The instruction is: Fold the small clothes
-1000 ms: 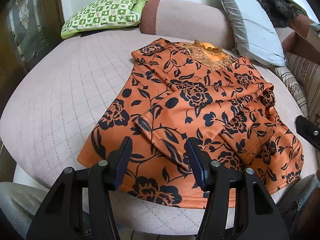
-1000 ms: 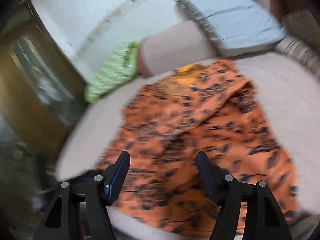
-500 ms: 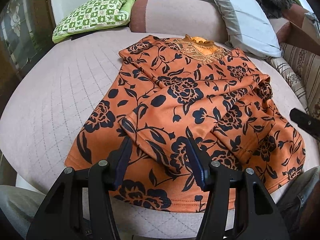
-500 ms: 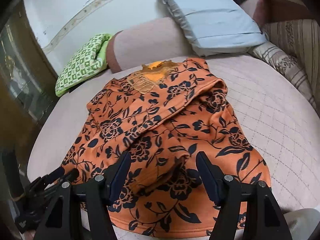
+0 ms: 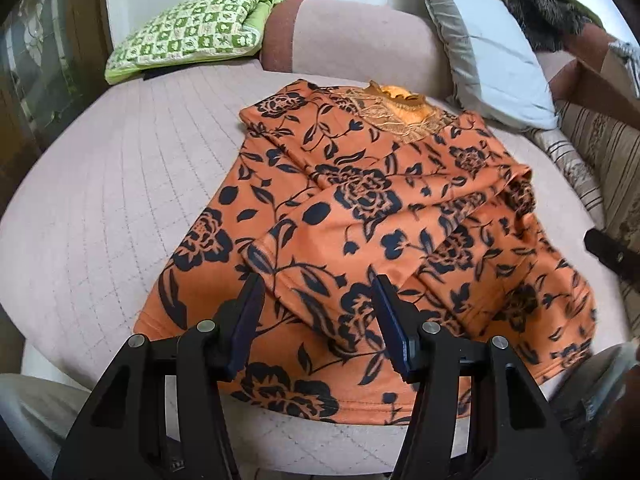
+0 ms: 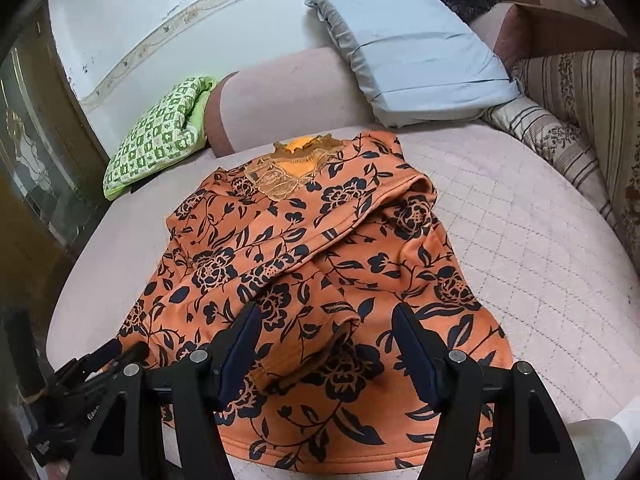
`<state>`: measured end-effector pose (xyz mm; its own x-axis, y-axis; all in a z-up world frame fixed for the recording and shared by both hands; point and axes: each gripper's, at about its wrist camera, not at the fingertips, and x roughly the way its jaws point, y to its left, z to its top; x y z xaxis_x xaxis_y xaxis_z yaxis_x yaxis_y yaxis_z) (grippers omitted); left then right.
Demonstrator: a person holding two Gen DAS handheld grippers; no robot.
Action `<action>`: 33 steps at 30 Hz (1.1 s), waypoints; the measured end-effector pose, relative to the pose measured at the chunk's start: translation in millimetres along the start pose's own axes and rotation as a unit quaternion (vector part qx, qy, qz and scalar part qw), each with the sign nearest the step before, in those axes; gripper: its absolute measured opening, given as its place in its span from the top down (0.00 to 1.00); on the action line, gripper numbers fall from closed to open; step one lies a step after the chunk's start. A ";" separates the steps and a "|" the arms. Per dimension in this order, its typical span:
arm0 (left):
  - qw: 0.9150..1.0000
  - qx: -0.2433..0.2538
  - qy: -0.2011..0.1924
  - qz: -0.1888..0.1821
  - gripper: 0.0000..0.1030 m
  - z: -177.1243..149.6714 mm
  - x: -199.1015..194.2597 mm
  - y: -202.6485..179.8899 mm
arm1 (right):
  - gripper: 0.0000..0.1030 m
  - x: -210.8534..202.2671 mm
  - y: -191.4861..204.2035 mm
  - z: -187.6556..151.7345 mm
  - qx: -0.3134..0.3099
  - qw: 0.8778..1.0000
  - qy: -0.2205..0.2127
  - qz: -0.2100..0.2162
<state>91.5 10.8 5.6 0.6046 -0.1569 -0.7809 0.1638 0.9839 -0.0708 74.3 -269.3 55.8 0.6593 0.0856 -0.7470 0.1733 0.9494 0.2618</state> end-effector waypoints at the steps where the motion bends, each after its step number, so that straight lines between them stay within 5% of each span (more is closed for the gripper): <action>1: 1.000 -0.003 0.001 -0.005 0.46 3.3 -1.2 0.7 | 0.36 -2.0 -0.2 0.4 0.001 1.000 -0.002 -0.002; 6: 0.998 -0.027 0.019 -0.060 0.46 34.8 -0.3 8.7 | 0.36 -8.3 -3.3 9.7 -0.001 1.000 -0.006 0.010; 10: 0.996 -0.024 0.029 -0.079 0.46 78.7 12.2 12.0 | 0.36 -22.9 -30.5 39.7 0.042 0.993 -0.025 0.106; 14: 0.996 -0.027 0.029 -0.074 0.46 129.4 41.5 20.5 | 0.36 -6.6 -36.8 85.0 0.009 0.996 -0.006 0.092; 20: 0.996 -0.047 0.061 -0.051 0.46 202.6 119.7 33.9 | 0.36 91.7 -69.1 151.7 0.037 0.991 0.074 0.105; 27: 0.994 -0.058 0.094 -0.025 0.46 278.4 223.1 41.2 | 0.43 218.1 -115.5 210.5 0.065 0.986 0.134 0.069; 33: 0.977 -0.105 0.170 -0.076 0.46 309.6 306.0 63.1 | 0.44 296.7 -142.8 256.0 0.114 0.977 0.167 0.073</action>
<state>528.2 -1.4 -45.7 0.2863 -0.3007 -0.9097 0.0469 0.9527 -0.3002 432.5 -456.8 -46.8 0.4211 0.3446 -0.8390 0.2792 0.8309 0.4814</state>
